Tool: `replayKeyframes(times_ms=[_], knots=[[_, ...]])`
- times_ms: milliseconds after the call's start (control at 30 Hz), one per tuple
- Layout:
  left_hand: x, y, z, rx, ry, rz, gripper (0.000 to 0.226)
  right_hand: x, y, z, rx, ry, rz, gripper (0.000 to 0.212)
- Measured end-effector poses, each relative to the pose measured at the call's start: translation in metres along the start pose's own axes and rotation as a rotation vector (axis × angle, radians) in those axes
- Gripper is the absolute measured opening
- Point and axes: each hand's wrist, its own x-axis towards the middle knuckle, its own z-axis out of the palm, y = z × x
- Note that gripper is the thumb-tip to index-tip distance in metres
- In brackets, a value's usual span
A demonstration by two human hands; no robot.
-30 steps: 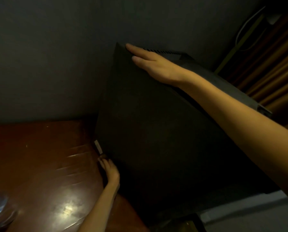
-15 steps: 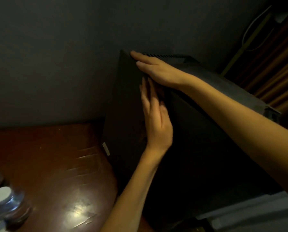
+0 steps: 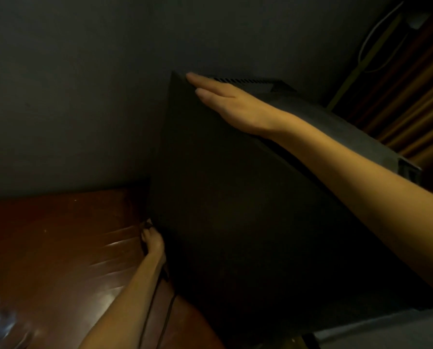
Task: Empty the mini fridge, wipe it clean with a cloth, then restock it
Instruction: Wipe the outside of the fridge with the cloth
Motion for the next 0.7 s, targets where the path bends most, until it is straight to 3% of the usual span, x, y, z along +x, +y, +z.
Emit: replayKeyframes(times_ms=[133,367,467,533,633,700], knots=[[-0.039,0.030,0.008,-0.045,-0.011,0.103,0.045,0.000,0.000,0.002,-0.014,0.011,-0.010,0.047],[-0.137,0.207,0.033,-0.050,-0.203,0.838,0.048,-0.001,0.001,0.001,0.000,0.002,-0.030,0.047],[-0.193,0.246,0.062,-0.080,-0.288,1.128,0.054,-0.005,0.005,0.005,0.058,0.040,-0.064,0.046],[-0.210,0.251,0.074,-0.098,-0.246,1.155,0.053,-0.006,0.006,0.004,0.178,0.046,-0.057,0.046],[-0.180,0.235,0.067,-0.051,-0.187,1.181,0.049,-0.002,0.006,0.001,0.178,0.058,-0.061,0.045],[-0.125,0.204,0.052,-0.067,-0.120,0.945,0.046,0.000,0.006,0.000,0.101,0.031,-0.060,0.044]])
